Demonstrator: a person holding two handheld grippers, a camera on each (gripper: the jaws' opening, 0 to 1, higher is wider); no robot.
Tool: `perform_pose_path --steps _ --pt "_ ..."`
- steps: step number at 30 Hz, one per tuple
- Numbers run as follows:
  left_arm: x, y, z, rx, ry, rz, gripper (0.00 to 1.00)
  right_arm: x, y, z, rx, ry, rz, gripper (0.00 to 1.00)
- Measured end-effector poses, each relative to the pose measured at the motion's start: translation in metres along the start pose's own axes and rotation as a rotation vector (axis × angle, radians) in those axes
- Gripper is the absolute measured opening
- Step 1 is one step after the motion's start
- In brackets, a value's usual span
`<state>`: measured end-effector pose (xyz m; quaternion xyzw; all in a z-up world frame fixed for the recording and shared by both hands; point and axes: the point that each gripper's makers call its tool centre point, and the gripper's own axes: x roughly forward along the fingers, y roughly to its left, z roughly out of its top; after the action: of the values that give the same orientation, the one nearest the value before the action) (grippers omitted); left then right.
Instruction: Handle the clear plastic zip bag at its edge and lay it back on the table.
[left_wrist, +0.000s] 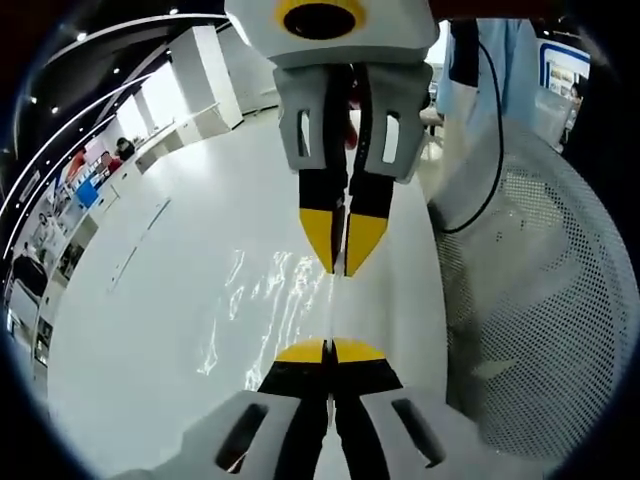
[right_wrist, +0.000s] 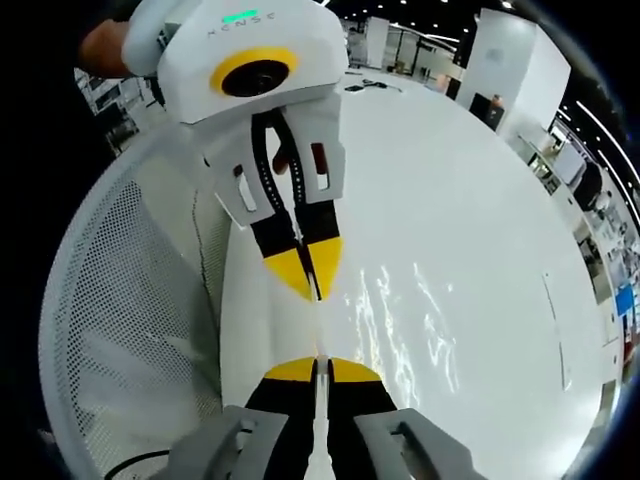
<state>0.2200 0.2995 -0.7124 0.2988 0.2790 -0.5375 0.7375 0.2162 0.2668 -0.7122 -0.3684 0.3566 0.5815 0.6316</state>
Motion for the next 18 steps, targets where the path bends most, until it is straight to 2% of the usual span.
perform_pose_path --steps 18 --pt "0.0 0.003 -0.002 -0.003 0.008 -0.001 0.0 -0.004 -0.006 -0.021 0.022 0.021 -0.015 0.0"
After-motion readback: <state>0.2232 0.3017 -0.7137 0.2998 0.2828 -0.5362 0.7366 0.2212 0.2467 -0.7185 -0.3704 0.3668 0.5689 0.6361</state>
